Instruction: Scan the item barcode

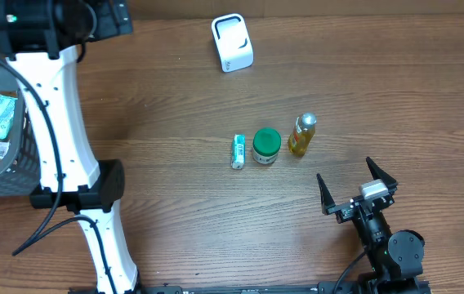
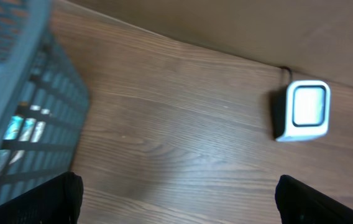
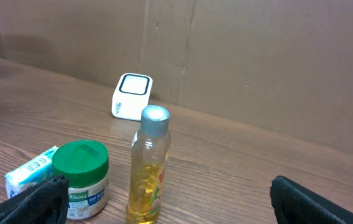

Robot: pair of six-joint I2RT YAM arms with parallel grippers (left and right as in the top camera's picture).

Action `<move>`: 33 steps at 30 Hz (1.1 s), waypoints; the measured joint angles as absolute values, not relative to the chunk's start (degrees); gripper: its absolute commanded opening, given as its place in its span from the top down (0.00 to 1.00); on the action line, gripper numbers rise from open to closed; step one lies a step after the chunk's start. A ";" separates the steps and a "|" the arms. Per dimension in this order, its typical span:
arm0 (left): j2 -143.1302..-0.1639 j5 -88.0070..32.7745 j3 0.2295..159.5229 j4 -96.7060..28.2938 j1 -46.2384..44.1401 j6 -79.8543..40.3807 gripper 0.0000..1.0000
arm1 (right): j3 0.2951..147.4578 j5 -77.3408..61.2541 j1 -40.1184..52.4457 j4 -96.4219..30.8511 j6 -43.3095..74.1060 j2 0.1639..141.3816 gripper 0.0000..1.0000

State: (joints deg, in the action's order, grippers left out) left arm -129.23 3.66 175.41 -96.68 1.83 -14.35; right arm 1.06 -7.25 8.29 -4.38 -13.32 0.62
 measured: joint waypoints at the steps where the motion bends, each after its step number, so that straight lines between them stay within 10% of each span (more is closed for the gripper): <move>1: -129.23 3.66 175.41 -96.71 2.57 -14.35 0.01 | 1.06 -7.25 8.29 -4.36 -13.37 0.62 0.00; 33: -126.76 -0.69 152.44 -96.88 27.88 -14.83 0.00 | 1.06 -7.22 8.29 -4.34 -13.34 0.64 0.00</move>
